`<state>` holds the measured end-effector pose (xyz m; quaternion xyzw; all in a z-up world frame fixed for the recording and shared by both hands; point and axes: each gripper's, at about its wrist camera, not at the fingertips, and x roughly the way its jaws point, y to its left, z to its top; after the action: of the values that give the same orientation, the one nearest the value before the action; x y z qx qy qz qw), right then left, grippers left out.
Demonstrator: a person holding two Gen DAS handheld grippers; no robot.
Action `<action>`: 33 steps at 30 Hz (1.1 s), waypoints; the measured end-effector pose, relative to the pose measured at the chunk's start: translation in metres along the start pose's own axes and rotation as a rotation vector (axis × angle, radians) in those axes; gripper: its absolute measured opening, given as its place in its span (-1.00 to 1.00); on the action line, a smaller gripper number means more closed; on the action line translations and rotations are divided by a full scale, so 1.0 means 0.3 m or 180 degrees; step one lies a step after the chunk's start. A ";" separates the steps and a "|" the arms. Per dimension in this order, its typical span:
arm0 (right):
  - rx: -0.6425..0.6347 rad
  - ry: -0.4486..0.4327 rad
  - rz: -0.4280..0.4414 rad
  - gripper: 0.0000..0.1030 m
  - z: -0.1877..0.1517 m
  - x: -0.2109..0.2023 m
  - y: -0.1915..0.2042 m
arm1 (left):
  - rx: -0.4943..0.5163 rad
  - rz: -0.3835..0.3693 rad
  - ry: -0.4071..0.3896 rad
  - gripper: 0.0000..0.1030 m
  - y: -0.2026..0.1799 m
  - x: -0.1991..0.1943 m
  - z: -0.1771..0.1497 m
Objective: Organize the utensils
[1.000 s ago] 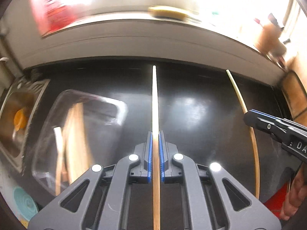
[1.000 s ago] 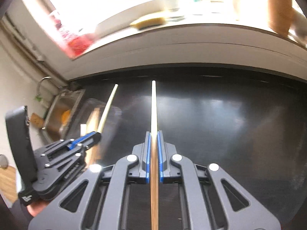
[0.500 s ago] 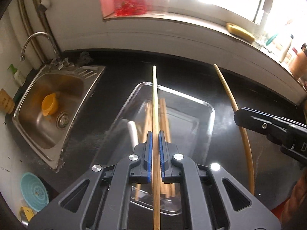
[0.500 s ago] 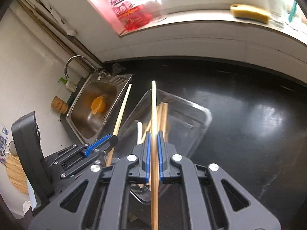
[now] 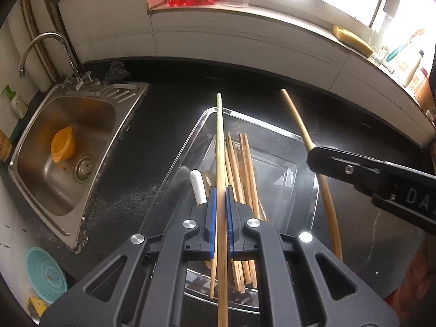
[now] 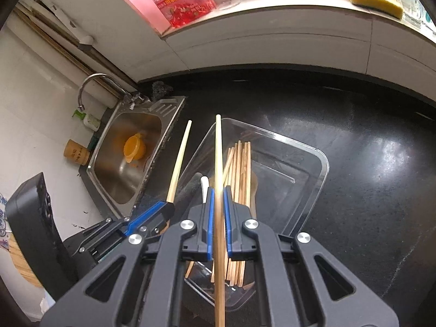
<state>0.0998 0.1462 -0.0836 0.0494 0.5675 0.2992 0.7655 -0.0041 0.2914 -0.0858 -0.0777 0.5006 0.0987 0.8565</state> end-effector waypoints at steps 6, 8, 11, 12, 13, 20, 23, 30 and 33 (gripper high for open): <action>0.0055 0.0071 -0.0053 -0.85 0.009 0.070 -0.018 | 0.0004 -0.0030 0.0079 -0.88 0.013 0.061 -0.009; 0.0075 0.0092 -0.0070 -0.85 0.012 0.084 -0.025 | -0.0012 -0.0022 0.0113 -0.88 0.020 0.082 -0.014; 0.0050 0.0112 -0.0102 -0.85 0.014 0.099 -0.025 | -0.0014 -0.0017 0.0133 -0.88 0.025 0.099 -0.020; 0.0046 0.0132 -0.0099 -0.85 0.016 0.106 -0.024 | -0.0011 -0.0018 0.0141 -0.88 0.025 0.104 -0.022; 0.0038 0.0150 -0.0123 -0.85 0.018 0.116 -0.024 | -0.0010 -0.0023 0.0150 -0.88 0.026 0.110 -0.022; 0.0103 0.0274 -0.0187 0.12 0.040 0.135 -0.067 | -0.0094 -0.0071 0.0195 -0.77 0.054 0.151 -0.027; 0.0098 -0.0024 -0.0174 0.63 0.046 0.035 -0.089 | -0.0176 -0.0053 0.0105 0.54 0.074 0.125 -0.028; 0.0137 -0.0088 0.0053 0.64 0.022 -0.080 -0.110 | -0.0182 -0.0033 -0.0098 0.88 0.047 0.028 -0.027; 0.0104 -0.0070 0.0098 0.64 0.009 -0.105 -0.107 | -0.0227 -0.0021 -0.0093 0.88 0.032 0.010 -0.034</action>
<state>0.1095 0.1045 -0.0695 0.0739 0.5631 0.3009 0.7661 -0.0135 0.2987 -0.0937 -0.1083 0.4840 0.1148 0.8607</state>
